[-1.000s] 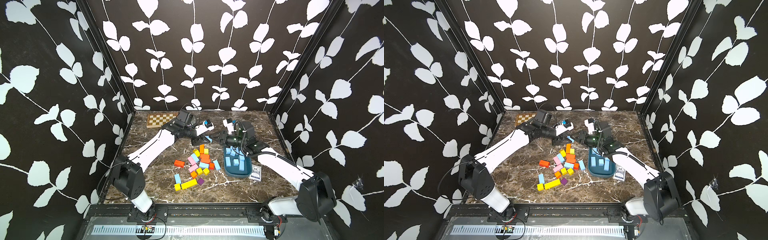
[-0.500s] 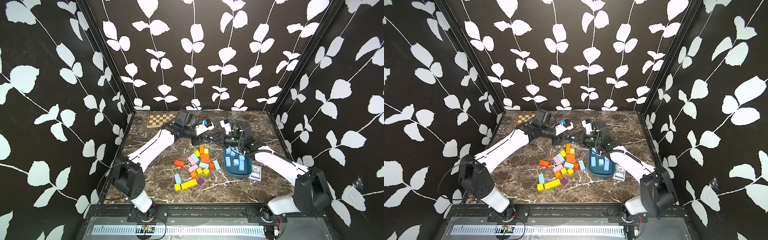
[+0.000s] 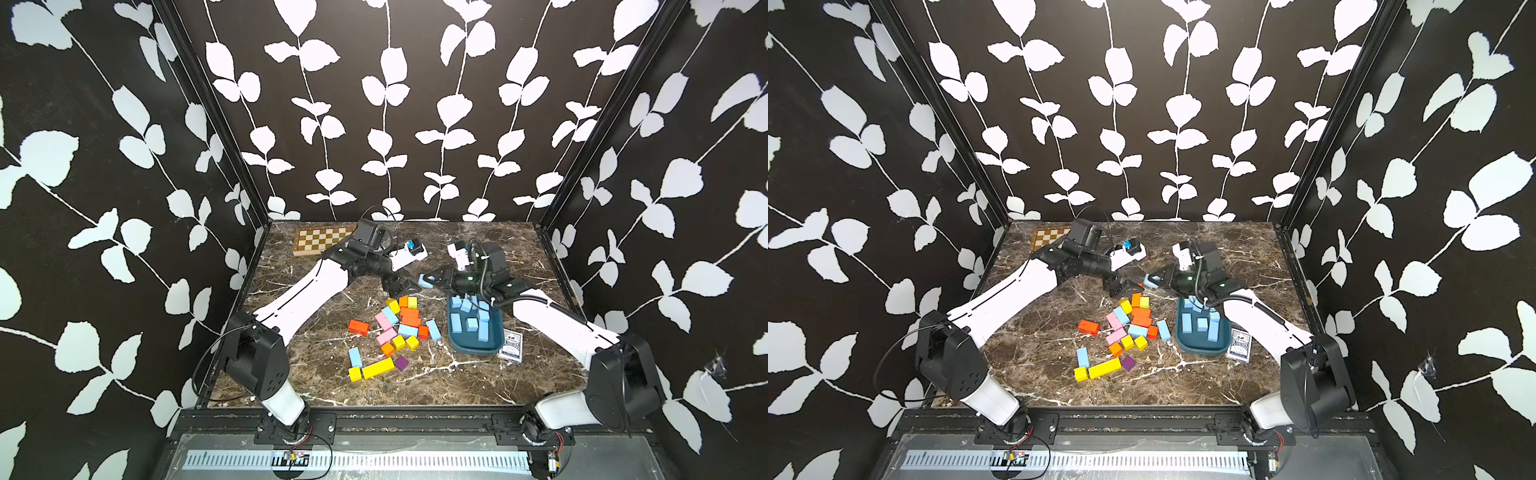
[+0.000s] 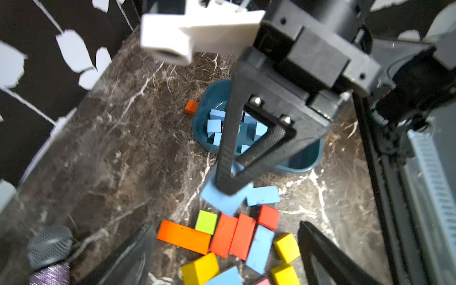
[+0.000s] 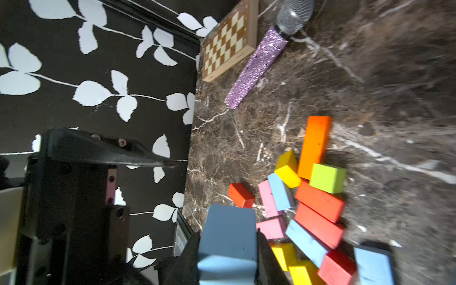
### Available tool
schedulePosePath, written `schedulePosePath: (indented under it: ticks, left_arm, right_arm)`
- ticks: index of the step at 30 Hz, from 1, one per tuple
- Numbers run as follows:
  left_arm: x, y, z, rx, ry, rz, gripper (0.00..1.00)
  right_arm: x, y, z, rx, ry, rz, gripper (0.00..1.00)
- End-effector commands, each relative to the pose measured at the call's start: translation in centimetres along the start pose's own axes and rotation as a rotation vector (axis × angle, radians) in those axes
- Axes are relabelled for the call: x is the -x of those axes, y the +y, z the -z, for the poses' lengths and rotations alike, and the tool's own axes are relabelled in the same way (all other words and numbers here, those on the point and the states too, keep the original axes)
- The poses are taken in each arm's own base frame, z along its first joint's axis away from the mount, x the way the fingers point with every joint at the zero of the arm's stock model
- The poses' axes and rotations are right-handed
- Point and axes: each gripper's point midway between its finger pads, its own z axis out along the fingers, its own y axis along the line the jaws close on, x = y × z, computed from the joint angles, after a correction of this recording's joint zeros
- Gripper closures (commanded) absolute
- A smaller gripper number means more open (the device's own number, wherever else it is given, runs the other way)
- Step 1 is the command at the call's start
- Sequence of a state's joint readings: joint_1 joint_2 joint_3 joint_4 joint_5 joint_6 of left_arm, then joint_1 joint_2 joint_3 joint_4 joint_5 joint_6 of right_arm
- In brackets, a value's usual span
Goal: Pick out the blue building blocks
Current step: Pick up the building block from the center of the board, then place the building block in the storage box.
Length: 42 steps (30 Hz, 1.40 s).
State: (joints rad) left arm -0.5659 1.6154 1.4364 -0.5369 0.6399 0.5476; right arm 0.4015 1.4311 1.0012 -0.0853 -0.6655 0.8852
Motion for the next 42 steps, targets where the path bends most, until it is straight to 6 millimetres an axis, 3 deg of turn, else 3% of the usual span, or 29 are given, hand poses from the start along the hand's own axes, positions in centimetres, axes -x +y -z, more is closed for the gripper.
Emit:
schedulePosePath:
  ticks: [1, 5, 10, 14, 20, 27, 35, 42]
  left_arm:
    - [-0.7, 0.6, 1.9, 0.032, 0.018, 0.098, 0.01]
    - [-2.8, 2.4, 2.4, 0.04, 0.056, 0.285, 0.01]
    - [-6.8, 4.5, 2.3, 0.132, 0.111, 0.473, 0.01]
    - [-9.0, 4.3, 1.8, 0.157, 0.116, 0.537, 0.01]
    - [-11.0, 3.1, 1.3, 0.162, 0.116, 0.592, 0.01]
    - [-11.8, 2.2, 1.6, 0.159, 0.128, 0.587, 0.01]
    - [-12.4, 1.9, 1.2, 0.15, 0.127, 0.609, 0.01]
    - [-13.0, 1.6, 1.0, 0.151, 0.134, 0.624, 0.01]
  right_arm:
    - [0.8, -2.1, 2.1, -0.115, -0.013, 0.028, 0.9]
    - [1.1, -5.1, 4.3, -0.282, 0.002, 0.047, 0.9]
    - [0.4, -9.5, 7.2, -0.589, 0.103, 0.103, 0.9]
    - [-0.6, -11.9, 8.9, -0.76, 0.222, 0.133, 0.9]
    - [-0.8, -13.3, 10.2, -0.878, 0.303, 0.151, 0.9]
    - [-2.4, -15.3, 8.8, -0.888, 0.399, 0.092, 0.9]
    - [-5.2, -13.8, 6.2, -0.779, 0.476, 0.087, 0.86]
    - [-5.7, -14.2, 4.1, -0.757, 0.497, 0.076, 0.83]
